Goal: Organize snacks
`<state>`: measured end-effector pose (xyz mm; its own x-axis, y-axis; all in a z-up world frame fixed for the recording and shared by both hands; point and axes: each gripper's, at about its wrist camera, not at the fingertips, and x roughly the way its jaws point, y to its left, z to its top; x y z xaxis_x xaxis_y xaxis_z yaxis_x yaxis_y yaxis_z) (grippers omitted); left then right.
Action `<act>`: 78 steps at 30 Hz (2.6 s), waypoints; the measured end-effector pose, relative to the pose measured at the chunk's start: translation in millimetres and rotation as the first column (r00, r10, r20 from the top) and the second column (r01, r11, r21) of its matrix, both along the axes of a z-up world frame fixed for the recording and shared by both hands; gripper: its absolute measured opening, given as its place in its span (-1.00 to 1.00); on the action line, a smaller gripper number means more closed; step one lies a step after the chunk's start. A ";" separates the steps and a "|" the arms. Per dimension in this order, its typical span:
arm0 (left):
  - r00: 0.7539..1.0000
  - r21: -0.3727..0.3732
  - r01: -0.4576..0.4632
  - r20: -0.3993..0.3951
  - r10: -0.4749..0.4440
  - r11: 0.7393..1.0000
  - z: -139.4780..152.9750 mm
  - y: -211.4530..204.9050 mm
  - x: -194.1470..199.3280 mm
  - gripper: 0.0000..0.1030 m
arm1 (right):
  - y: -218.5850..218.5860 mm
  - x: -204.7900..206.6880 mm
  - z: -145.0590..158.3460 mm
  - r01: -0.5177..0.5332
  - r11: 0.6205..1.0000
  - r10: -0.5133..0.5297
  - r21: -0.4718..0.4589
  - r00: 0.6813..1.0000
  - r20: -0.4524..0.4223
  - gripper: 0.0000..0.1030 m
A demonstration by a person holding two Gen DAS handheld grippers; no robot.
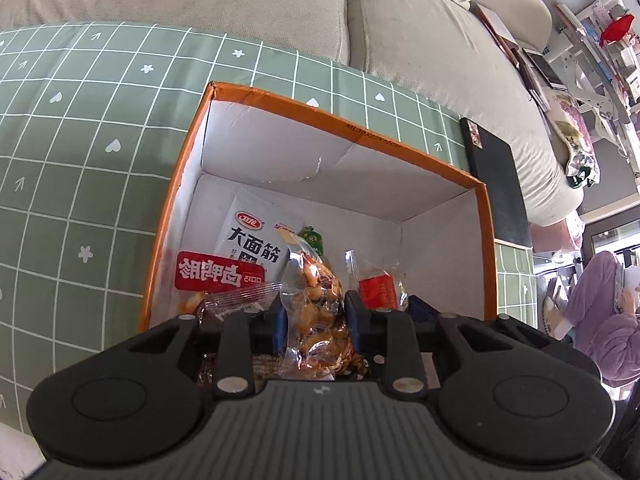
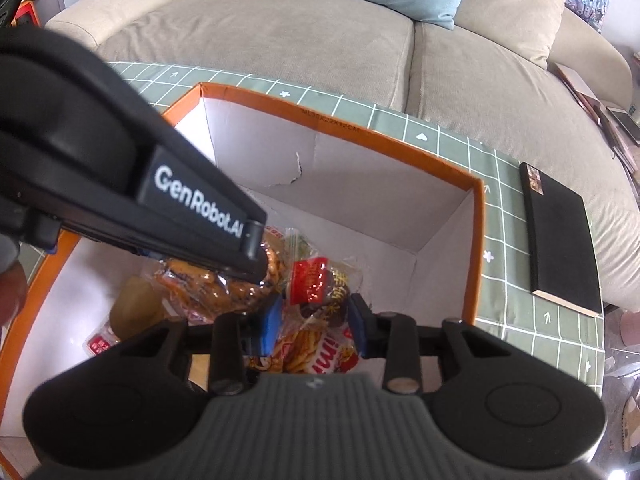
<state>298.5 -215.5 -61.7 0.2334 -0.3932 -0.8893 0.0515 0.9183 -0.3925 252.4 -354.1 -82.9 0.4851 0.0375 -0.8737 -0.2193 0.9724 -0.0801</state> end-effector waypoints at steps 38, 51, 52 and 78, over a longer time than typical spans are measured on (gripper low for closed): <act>0.665 0.380 0.014 0.687 -0.293 0.925 137.9 140.5 -211.7 0.72 | 91.3 -188.6 124.8 0.229 0.961 -0.270 0.155 0.896 0.354 0.88; 0.748 0.369 -0.089 0.639 -0.183 0.925 100.2 192.9 -266.5 0.73 | 151.8 -262.8 107.3 0.264 0.956 -0.294 0.131 0.841 0.454 0.89; 0.756 0.371 -0.091 0.630 -0.178 0.924 97.1 198.3 -269.2 0.73 | 154.0 -265.3 105.1 0.259 0.957 -0.291 0.134 0.844 0.451 0.89; 0.794 0.436 -0.069 0.569 -0.215 0.898 65.3 202.9 -282.4 0.73 | 174.0 -274.1 75.1 0.239 0.961 -0.274 0.136 0.872 0.406 0.89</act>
<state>16.1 -12.6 3.7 0.7496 -0.0605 -0.6592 0.2144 0.9643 0.1553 -21.7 -180.1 -7.7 0.8052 -0.0786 -0.5878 0.0759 0.9967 -0.0293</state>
